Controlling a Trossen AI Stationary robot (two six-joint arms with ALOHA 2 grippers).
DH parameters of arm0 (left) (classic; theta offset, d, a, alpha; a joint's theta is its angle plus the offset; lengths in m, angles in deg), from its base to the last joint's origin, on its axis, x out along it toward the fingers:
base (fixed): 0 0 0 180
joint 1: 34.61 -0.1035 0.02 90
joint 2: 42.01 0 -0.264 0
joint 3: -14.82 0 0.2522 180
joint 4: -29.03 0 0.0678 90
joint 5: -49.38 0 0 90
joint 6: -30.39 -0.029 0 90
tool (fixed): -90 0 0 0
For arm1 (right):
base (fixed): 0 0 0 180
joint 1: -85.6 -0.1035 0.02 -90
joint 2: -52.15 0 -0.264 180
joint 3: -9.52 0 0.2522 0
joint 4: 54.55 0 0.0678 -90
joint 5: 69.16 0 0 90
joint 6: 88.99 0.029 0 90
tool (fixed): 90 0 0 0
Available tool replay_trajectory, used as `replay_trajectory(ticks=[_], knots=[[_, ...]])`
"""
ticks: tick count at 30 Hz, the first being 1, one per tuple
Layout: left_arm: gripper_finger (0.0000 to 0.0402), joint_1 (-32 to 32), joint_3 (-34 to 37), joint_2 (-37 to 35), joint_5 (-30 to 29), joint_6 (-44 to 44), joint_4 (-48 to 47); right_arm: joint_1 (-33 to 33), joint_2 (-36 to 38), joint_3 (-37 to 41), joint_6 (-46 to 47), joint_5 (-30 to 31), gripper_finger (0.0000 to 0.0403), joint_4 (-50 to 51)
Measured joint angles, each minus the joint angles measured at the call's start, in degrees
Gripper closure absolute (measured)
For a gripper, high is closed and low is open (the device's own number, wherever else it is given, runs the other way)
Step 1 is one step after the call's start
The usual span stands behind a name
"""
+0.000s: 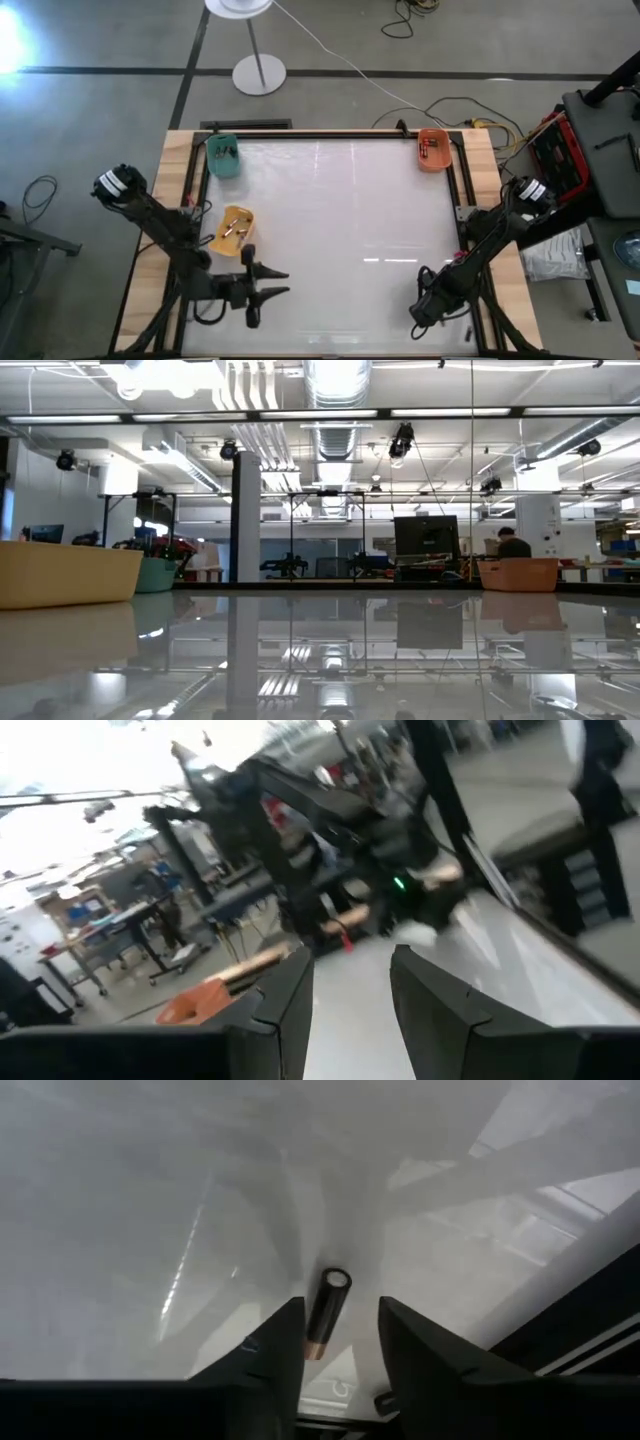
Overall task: Sort batteries
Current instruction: Put the black battery into the green bin
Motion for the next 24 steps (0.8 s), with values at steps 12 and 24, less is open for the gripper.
replay_trajectory(ticks=[12, 24], knots=[[0.0284, 0.0, -10.3, 0.0, 1.5, 16.3, -29.1, 0.1, 0.2, 4.1, -0.9, -0.8, 0.0337, -5.5], [0.0284, -0.6, -5.1, 0.0, 2.8, 18.0, -16.1, 0.0, 0.2, 5.3, -7.6, 0.2, 0.0363, -7.9]])
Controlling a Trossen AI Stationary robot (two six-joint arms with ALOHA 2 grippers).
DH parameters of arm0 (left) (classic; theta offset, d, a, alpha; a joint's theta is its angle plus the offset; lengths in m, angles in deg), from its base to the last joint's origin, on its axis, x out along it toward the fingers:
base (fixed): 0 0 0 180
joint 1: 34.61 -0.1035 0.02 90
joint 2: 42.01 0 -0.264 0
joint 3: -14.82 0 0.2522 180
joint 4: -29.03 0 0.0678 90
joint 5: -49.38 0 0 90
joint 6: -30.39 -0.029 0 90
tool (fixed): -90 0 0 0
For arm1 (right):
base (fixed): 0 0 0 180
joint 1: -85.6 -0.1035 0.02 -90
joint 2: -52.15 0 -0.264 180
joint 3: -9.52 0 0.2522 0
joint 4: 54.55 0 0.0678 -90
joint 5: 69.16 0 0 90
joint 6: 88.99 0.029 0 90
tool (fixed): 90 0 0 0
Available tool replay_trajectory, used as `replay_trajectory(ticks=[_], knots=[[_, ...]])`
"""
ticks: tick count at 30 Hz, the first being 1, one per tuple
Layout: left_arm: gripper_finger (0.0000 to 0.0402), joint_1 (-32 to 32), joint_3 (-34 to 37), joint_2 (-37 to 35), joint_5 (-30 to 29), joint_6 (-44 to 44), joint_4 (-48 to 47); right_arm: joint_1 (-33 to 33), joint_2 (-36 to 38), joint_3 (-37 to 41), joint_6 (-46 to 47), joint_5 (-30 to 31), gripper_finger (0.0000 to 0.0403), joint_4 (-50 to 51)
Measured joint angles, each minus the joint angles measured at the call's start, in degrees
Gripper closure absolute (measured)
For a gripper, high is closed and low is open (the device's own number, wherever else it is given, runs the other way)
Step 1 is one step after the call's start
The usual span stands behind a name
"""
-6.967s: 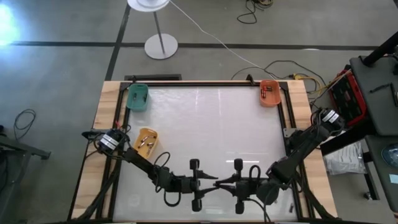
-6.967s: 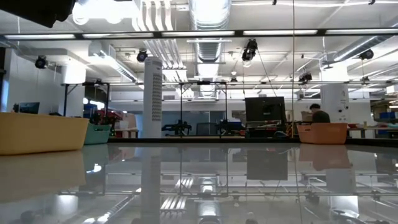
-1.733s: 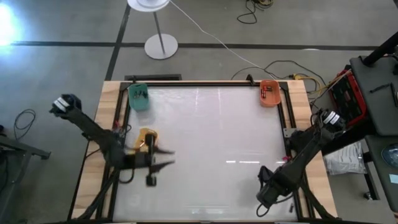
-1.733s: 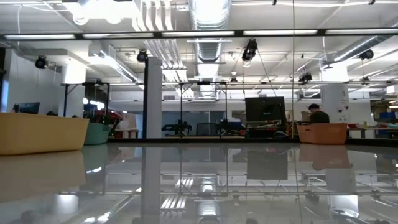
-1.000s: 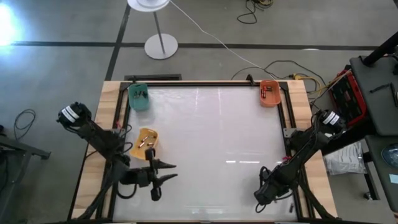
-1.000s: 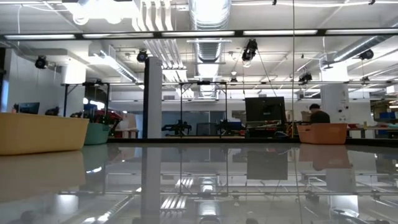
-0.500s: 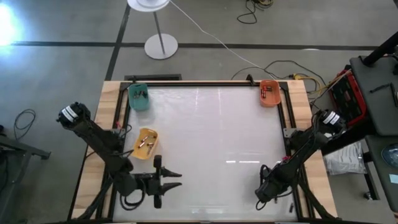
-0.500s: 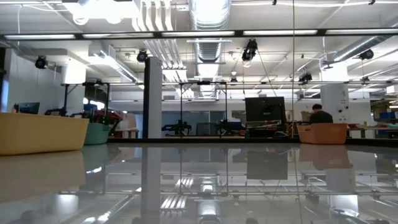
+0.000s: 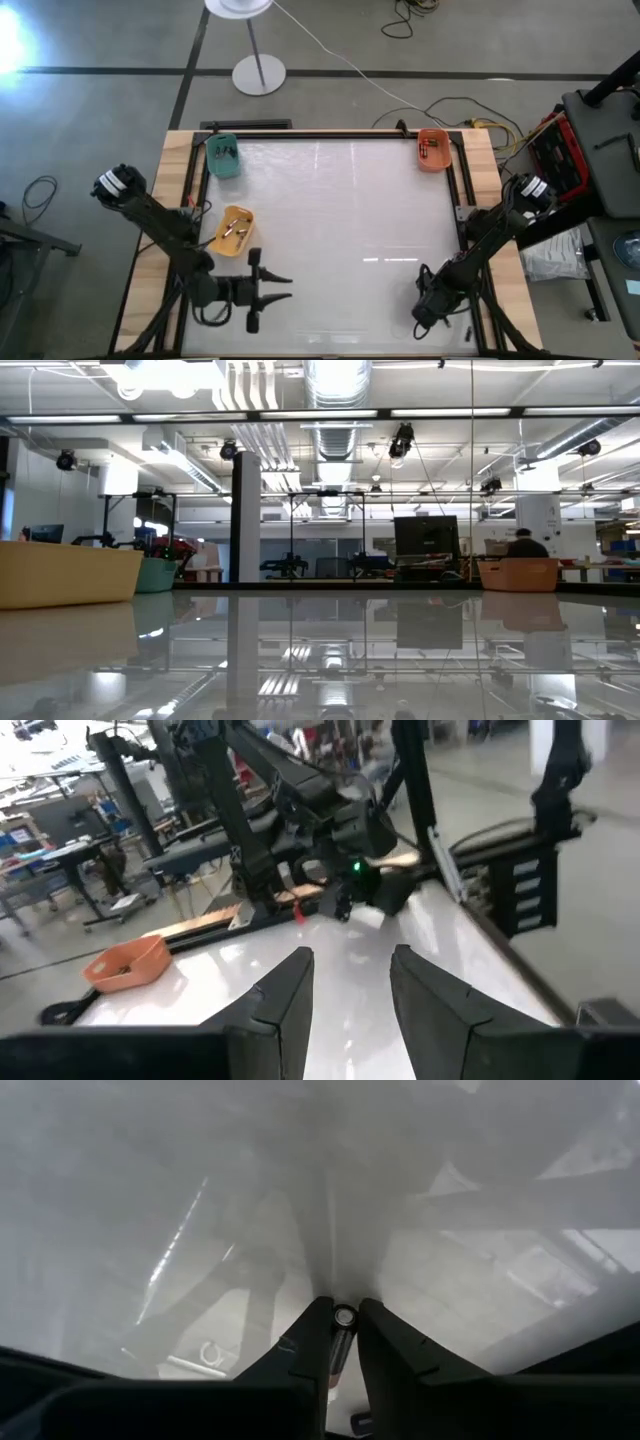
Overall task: Sort batteries
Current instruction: Put the black battery into the green bin
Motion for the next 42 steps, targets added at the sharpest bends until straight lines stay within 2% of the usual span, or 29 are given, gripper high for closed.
replay_trajectory(ticks=[3, 8, 10, 16, 21, 24, 29, 32, 35, 38, 42], knots=[[0.0284, -2.1, 3.7, 0.0, 4.7, -0.4, 8.6, 0.0, 0.0, 0.1, -1.7, 1.2, 0.0364, -0.2], [0.0284, -8.0, 9.7, 0.0, 20.8, 0.1, 19.3, 0.3, 0.3, -1.3, -3.4, 1.9, 0.0381, 1.5], [0.0284, -10.8, 11.6, 0.0, 24.2, 1.5, 21.3, 0.7, 0.6, -2.9, -3.7, 2.9, 0.0385, 4.3], [0.0281, -18.4, 16.1, 0.2, 24.7, 12.5, 22.3, 2.9, 1.9, -11.5, -9.9, 12.2, 0.0385, 15.1], [0.0265, -21.5, 17.3, 1.9, 25.9, 17.1, 25.5, 6.9, 2.0, -21.7, -20.1, 25.5, 0.0385, 22.8], [0.0246, -22.7, 17.2, 3.1, 25.8, 18.7, 26.8, 10.8, 2.0, -26.5, -29.4, 33.6, 0.0385, 23.5], [0.0212, -22.7, 15.9, 5.1, 25.9, 13.2, 27.2, 16.7, 2.0, -30.9, -49.8, 45.7, 0.0385, 14.1], [0.0203, -23.4, 15.0, 6.3, 26.1, 16.2, 27.1, 19.5, 2.0, -31.1, -62.1, 46.8, 0.0385, 3.1], [0.0201, -23.9, 13.8, 7.4, 29.3, 17.0, 27.2, 21.4, 1.5, -31.1, -71.9, 49.2, 0.0385, -6.5], [0.02, -24.0, 12.8, 8.6, 32.1, 17.2, 28.3, 22.5, 0.7, -31.1, -78.6, 51.6, 0.0385, -13.2], [0.0201, -24.1, 12.0, 9.9, 35.2, 18.7, 30.7, 23.5, -0.6, -31.1, -83.3, 51.9, 0.0385, -18.3]])
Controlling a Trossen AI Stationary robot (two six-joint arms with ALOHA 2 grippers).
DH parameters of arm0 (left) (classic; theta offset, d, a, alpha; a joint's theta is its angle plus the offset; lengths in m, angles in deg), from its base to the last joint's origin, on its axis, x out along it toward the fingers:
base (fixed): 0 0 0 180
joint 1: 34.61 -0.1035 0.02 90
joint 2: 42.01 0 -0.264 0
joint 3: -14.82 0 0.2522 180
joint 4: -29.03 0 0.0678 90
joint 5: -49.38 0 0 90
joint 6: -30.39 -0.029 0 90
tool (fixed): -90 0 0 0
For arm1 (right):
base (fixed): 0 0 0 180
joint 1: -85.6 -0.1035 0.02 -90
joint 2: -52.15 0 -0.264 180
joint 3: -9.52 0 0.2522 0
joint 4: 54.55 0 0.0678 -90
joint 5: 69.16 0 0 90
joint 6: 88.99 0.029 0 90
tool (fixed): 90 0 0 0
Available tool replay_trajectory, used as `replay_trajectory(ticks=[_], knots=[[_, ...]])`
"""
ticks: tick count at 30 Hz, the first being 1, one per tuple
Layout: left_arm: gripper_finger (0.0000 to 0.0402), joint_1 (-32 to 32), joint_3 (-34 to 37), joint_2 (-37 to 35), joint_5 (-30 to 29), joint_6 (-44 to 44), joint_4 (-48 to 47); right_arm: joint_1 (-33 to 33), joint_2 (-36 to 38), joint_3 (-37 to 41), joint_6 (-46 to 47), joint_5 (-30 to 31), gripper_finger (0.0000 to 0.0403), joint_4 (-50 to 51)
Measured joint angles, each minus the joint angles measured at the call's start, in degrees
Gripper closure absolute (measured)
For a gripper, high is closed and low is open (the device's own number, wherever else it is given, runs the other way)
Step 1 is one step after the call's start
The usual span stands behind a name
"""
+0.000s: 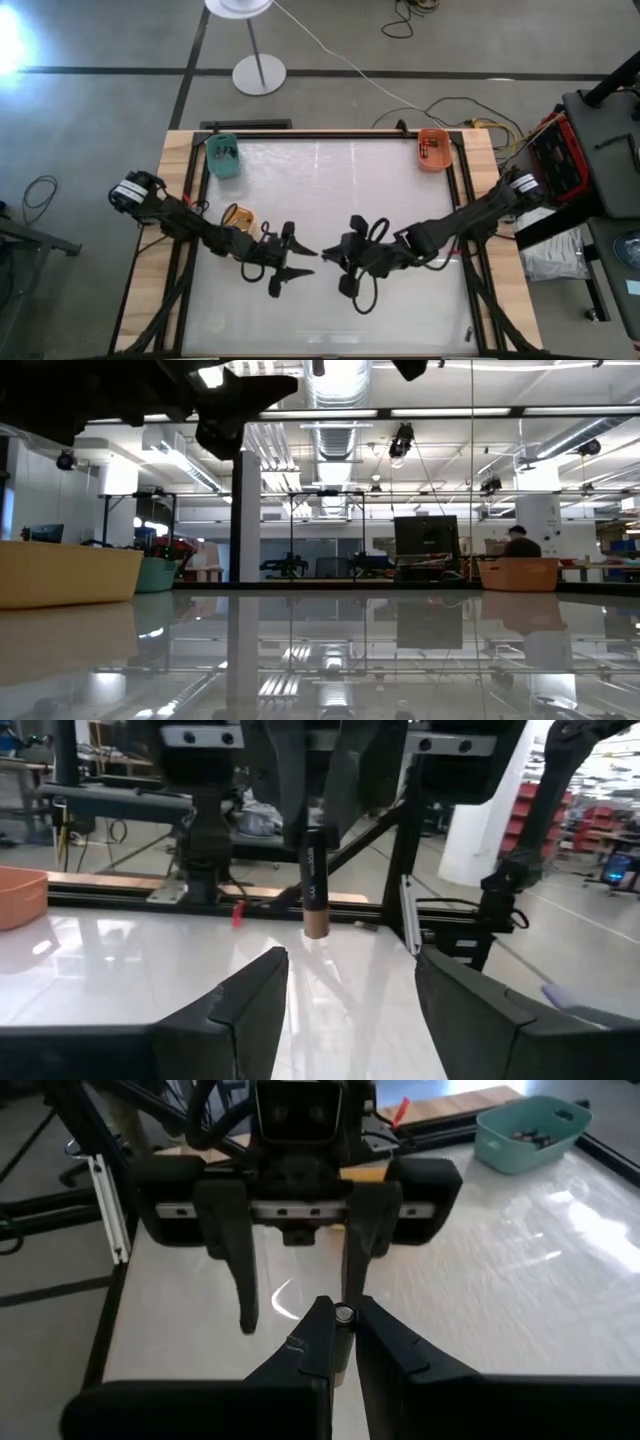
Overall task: Sort batteries
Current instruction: Put the black battery into the green bin
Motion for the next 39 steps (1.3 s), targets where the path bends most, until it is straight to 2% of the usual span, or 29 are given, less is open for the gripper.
replay_trajectory(ticks=[17, 23, 35, 37, 39], knots=[[0.0247, -0.5, -0.7, 0.3, -0.4, -0.6, 1.0, 0.6, -3.9, 0.0, -2.2, -0.2, 0.0385, -7.4], [0.0249, -0.9, -1.5, 1.5, -0.5, -0.6, 0.9, 0.6, -4.0, 0.0, -5.0, -0.1, 0.0385, -12.0], [0.0251, -0.9, -1.7, 1.7, -0.5, 0.6, 0.8, 0.8, -4.0, 0.0, -4.8, -0.2, 0.0385, -10.6], [0.0267, -0.9, -1.9, 1.7, -0.5, 1.2, 0.8, 0.8, -4.0, 0.0, -4.8, -0.2, 0.0385, -10.5], [0.03, -0.9, -2.3, 1.7, -0.5, 1.3, 0.7, 0.8, -4.0, 0.0, -4.8, -0.2, 0.0385, -10.5]])
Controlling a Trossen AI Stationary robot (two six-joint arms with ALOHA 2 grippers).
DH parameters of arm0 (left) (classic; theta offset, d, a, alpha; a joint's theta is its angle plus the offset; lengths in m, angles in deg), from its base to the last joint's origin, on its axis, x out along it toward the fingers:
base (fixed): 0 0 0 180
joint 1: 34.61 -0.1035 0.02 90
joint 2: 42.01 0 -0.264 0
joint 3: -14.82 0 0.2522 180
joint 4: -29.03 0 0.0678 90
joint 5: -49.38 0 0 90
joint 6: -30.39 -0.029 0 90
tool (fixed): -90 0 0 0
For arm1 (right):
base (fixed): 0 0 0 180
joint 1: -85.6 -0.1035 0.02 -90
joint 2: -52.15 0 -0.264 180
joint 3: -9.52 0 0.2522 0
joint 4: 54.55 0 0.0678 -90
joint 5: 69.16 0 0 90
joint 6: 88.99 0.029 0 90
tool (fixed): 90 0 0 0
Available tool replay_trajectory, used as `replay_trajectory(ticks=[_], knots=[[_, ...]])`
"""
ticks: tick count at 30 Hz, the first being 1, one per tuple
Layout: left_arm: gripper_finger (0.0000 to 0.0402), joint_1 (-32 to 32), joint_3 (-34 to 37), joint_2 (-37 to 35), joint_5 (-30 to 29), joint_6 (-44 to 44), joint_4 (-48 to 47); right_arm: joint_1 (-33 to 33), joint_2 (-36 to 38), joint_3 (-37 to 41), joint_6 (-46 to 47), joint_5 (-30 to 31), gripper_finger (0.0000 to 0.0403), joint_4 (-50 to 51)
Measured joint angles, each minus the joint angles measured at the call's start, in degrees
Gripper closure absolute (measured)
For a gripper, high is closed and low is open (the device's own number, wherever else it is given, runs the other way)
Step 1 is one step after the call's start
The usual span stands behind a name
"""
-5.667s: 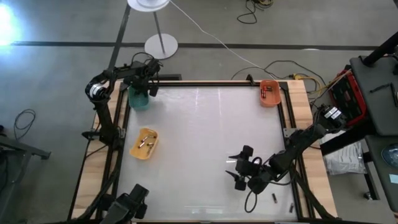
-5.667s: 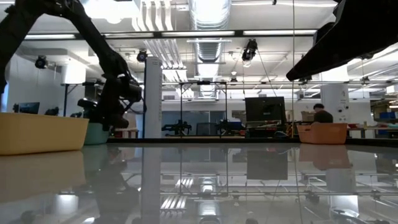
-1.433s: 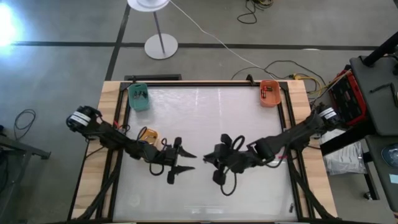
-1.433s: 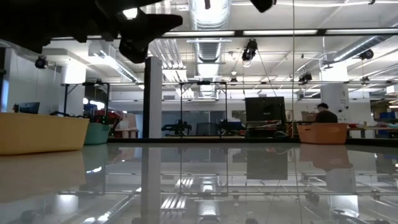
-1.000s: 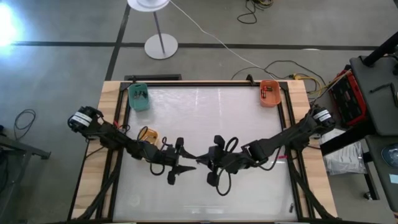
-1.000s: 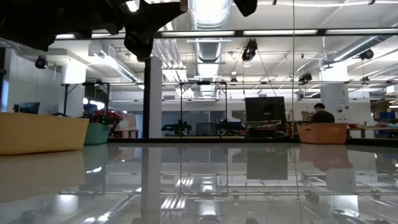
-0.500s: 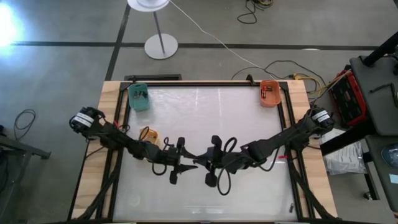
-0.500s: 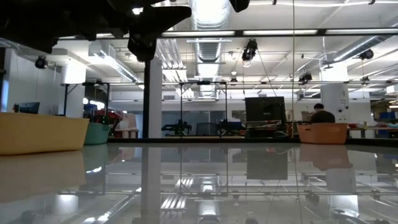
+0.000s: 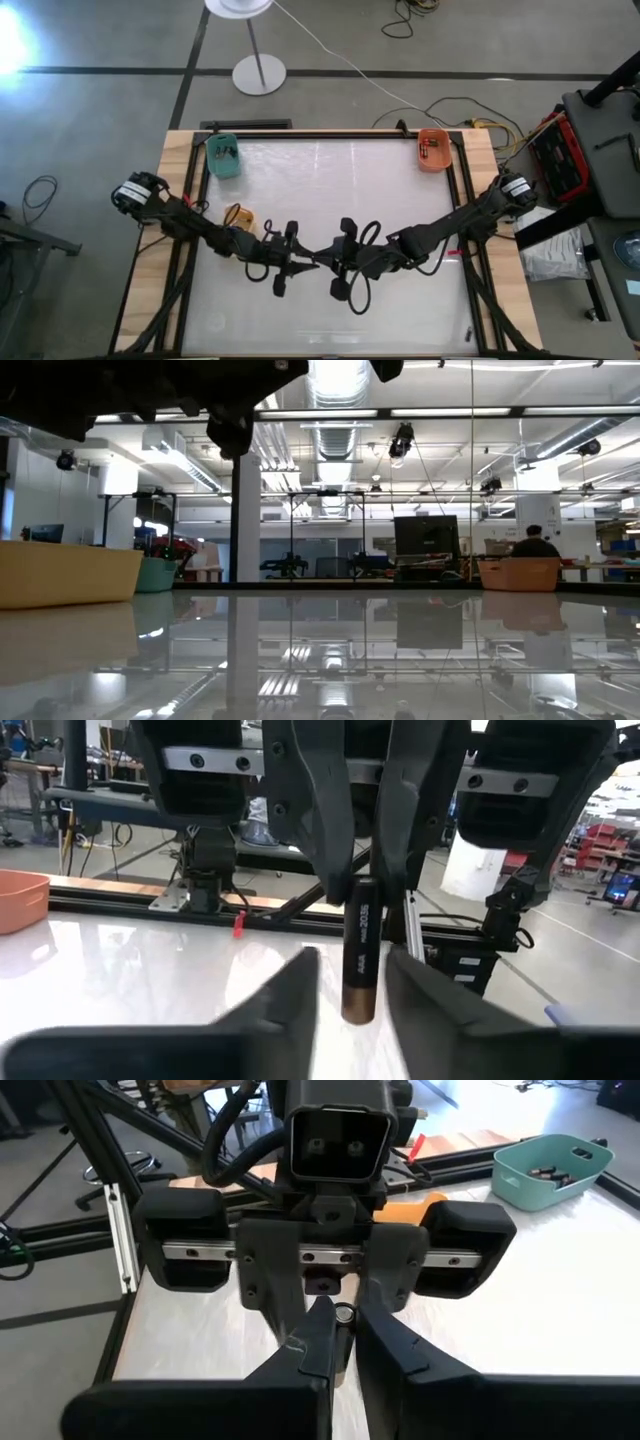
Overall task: Sort batteries
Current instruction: Put the black battery into the green bin
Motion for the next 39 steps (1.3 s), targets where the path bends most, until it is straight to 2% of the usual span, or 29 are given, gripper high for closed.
replay_trajectory(ticks=[3, 4, 10, 15, 21, 23, 26, 30, 35, 37, 39], knots=[[0.037, 0.0, -0.3, 0.0, 0.0, 0.9, -0.2, 0.0, 0.0, 0.0, -0.2, 0.1, 0.0385, 0.0], [0.0382, 0.0, -0.3, 0.0, 0.0, 1.6, 0.0, 0.0, 0.0, 0.0, -0.2, 0.1, 0.0385, 0.0], [0.0386, 0.0, -0.2, -0.4, -1.3, 3.0, -0.7, 0.0, 0.0, 0.0, 0.4, 0.2, 0.0361, 0.4], [0.0387, 0.0, -0.2, -0.5, -1.9, 3.1, -1.8, -0.1, 0.0, -0.8, -2.8, 0.1, 0.0299, 0.8], [0.0387, -0.3, -0.2, -1.6, -3.6, 4.5, -7.7, -2.5, 2.9, -6.6, -6.6, 0.1, 0.0225, 4.3], [0.0387, -0.5, -0.2, -3.6, -6.2, 5.6, -14.5, -4.1, 3.7, -8.6, -5.8, 1.8, 0.0212, 8.6], [0.0387, -2.3, -0.2, -8.2, -9.1, 9.5, -27.1, -7.3, 3.6, -9.4, -4.1, 8.1, 0.0206, 16.0], [0.0387, -9.6, -1.7, -17.0, -9.1, 14.5, -48.5, -10.8, 2.1, -9.1, 3.2, 14.8, 0.0211, 27.5], [0.0387, -29.9, -10.1, -24.7, -9.7, 26.4, -89.8, -13.4, -2.3, -8.5, 15.3, 14.7, 0.0226, 39.3], [0.0388, -39.4, -13.5, -24.8, -9.8, 27.8, -101.3, -14.4, -4.2, -8.5, 17.8, 14.9, 0.0232, 41.5], [0.0388, -48.1, -15.9, -23.4, -9.8, 27.4, -108.0, -15.7, -6.1, -8.5, 18.8, 14.8, 0.0237, 43.5]])
